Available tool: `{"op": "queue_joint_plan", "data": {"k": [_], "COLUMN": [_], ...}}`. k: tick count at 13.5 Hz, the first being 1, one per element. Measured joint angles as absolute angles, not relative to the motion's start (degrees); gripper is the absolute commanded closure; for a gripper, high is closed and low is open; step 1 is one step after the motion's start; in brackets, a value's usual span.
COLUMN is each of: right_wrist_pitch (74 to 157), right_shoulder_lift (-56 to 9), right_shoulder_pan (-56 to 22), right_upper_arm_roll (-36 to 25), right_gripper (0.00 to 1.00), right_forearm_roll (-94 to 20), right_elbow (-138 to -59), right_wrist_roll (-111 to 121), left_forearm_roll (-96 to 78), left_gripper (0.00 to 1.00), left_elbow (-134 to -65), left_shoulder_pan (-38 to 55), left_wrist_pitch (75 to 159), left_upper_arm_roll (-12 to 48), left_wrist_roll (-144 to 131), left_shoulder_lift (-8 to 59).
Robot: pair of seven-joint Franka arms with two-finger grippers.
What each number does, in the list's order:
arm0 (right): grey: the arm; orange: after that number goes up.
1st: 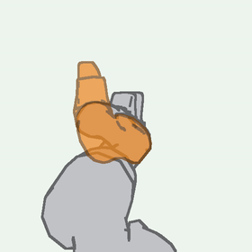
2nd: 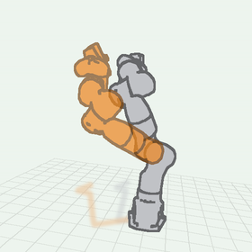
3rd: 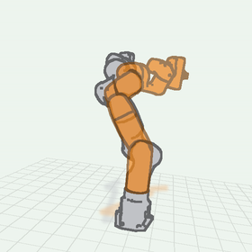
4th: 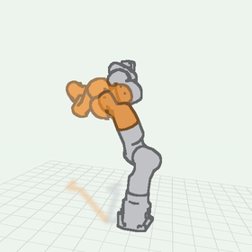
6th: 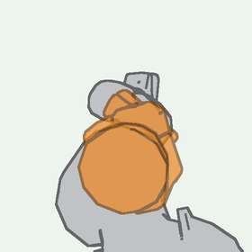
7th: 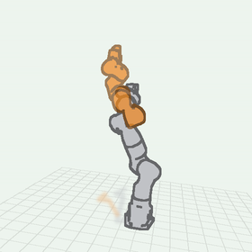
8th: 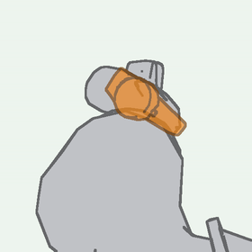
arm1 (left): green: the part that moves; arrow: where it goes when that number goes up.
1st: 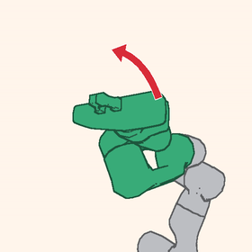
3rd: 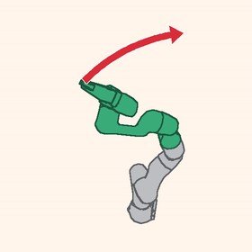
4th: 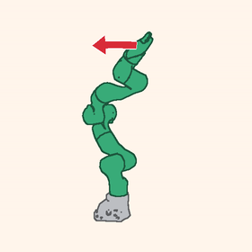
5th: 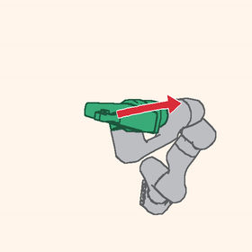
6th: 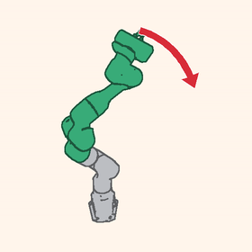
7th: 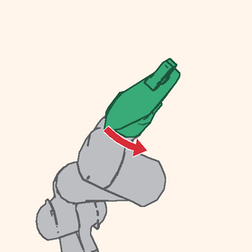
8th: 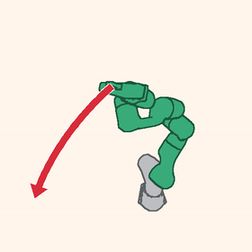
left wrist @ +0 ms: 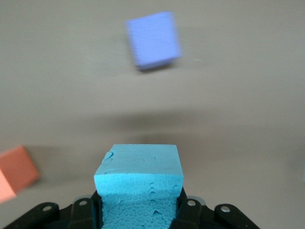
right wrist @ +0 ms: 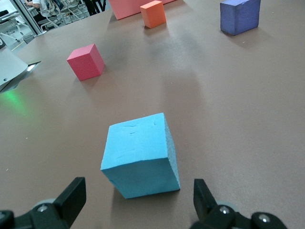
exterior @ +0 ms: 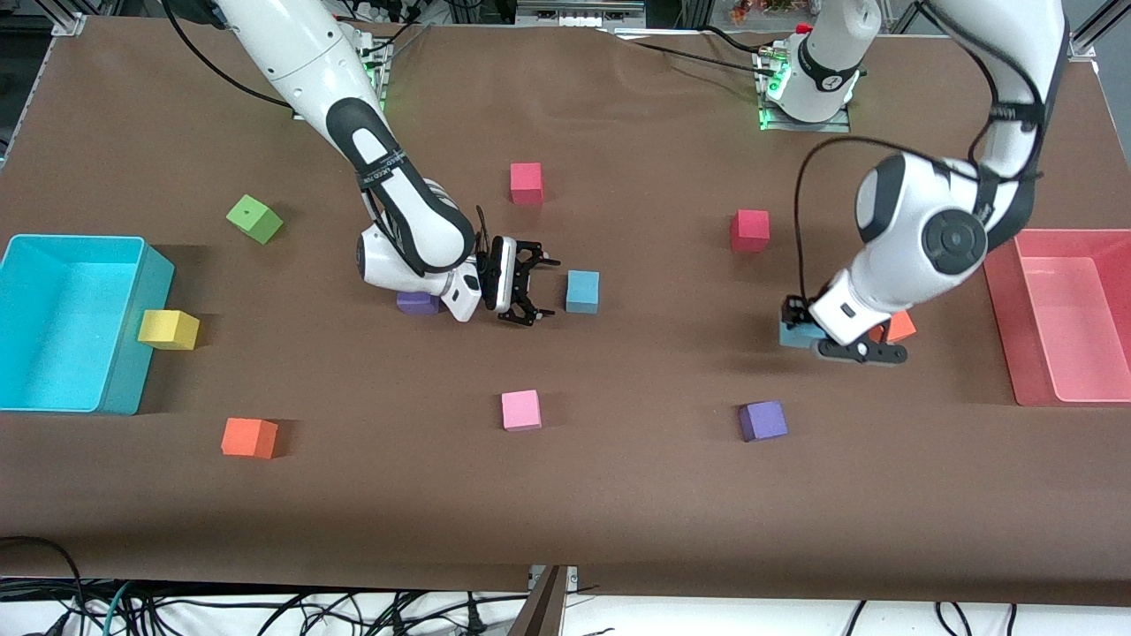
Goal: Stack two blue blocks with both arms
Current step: 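Grasp the second light blue cube with the left gripper and lift it, then lower the held cube onto the first light blue cube with the left gripper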
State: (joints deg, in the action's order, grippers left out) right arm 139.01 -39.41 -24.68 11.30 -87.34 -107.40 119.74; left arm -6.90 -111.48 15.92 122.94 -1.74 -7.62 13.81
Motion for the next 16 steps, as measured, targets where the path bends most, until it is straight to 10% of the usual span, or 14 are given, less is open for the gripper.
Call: {"op": "queue_joint_plan", "data": {"k": [16], "right_wrist_pitch": [138.80], "right_shoulder_lift": [-39.43], "right_shoulder_pan": [-24.54], "right_upper_arm_roll": [11.32], "right_gripper": [0.00], "right_forearm_roll": [-87.41], "right_elbow": [-107.41], "right_wrist_roll": [120.26], "left_forearm_roll": [-7.16], "left_gripper": [1.00], "left_elbow": [-92.52], "left_shoulder_pan": [42.91], "left_wrist_pitch": [121.89], "left_upper_arm_roll": [1.23], "left_wrist_roll": [-47.05], "left_shoulder_lift": [32.05]}}
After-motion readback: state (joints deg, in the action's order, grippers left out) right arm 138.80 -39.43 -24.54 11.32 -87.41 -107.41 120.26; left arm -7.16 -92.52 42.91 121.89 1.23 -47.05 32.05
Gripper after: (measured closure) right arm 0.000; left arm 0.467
